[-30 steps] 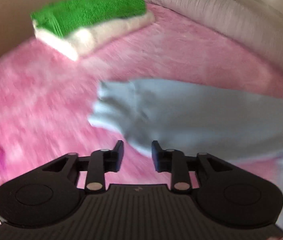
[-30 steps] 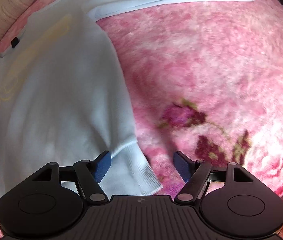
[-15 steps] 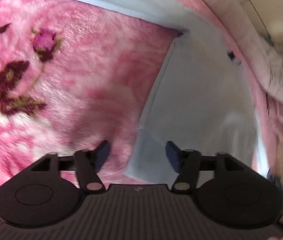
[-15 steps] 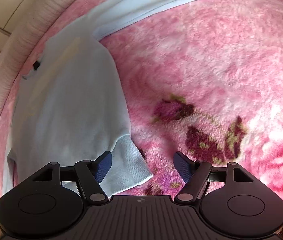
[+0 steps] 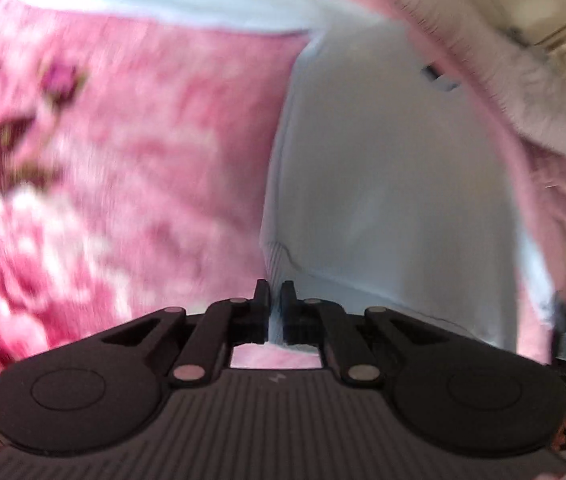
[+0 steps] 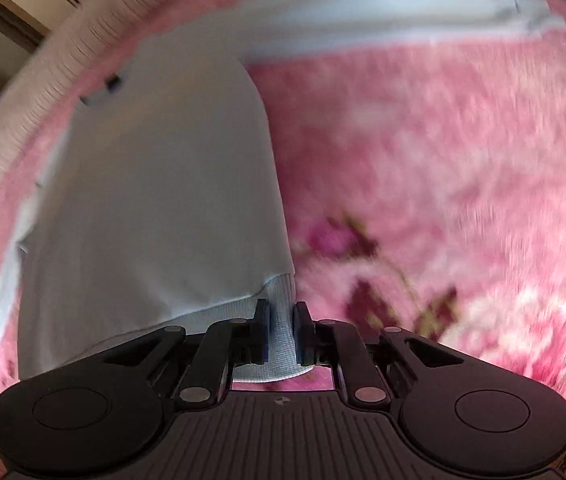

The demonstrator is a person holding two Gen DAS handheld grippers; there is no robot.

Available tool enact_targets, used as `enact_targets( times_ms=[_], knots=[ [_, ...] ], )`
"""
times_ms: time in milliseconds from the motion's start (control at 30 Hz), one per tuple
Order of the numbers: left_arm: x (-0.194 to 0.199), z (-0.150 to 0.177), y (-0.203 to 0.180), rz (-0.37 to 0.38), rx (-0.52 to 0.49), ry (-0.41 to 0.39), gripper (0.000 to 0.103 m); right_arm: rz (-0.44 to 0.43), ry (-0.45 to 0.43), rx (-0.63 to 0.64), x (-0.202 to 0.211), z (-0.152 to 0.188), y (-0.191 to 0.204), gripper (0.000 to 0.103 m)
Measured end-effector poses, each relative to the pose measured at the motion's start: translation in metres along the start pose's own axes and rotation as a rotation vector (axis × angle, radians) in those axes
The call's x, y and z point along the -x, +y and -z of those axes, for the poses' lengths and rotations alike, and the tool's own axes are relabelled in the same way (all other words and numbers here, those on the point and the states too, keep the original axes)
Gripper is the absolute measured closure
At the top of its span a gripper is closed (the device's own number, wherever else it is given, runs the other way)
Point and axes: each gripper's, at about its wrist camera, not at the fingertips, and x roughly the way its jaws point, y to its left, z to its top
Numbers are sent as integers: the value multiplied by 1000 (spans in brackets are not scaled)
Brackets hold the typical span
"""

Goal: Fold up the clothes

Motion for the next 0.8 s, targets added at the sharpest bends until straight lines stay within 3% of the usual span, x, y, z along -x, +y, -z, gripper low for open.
enact_targets(
  times_ms=[133,200,300,367,467,533,600,667,733,800],
  knots=[
    [19,4,-17,-112,-57,-78,92,66,27,78,-2,-2,9,90],
    [33,3,-29,-154,-106,-125,92,152,10,180,9,-3,22,82],
    [40,-5,-53,-154,-182,-174,76,209,-122,308,23,-4,46,71],
    [20,-6,-72,-151,-237,-130,75,225,-161,380,18,-3,60,61],
    [-7,5,-86,-175,-299,-79,75,217,-144,467,-9,1,77,60],
    [-19,16,-91,-204,-322,-65,74,262,-90,495,-27,12,76,60],
    [-26,28,-95,-226,-327,-39,73,278,-53,487,-33,28,64,59],
    [-20,40,-96,-244,-290,29,73,247,-26,394,-22,33,47,59],
    [-14,53,-97,-282,-238,128,76,260,72,338,-16,33,35,59],
    [3,66,-104,-298,-197,153,76,280,139,308,-6,34,27,59]
  ],
)
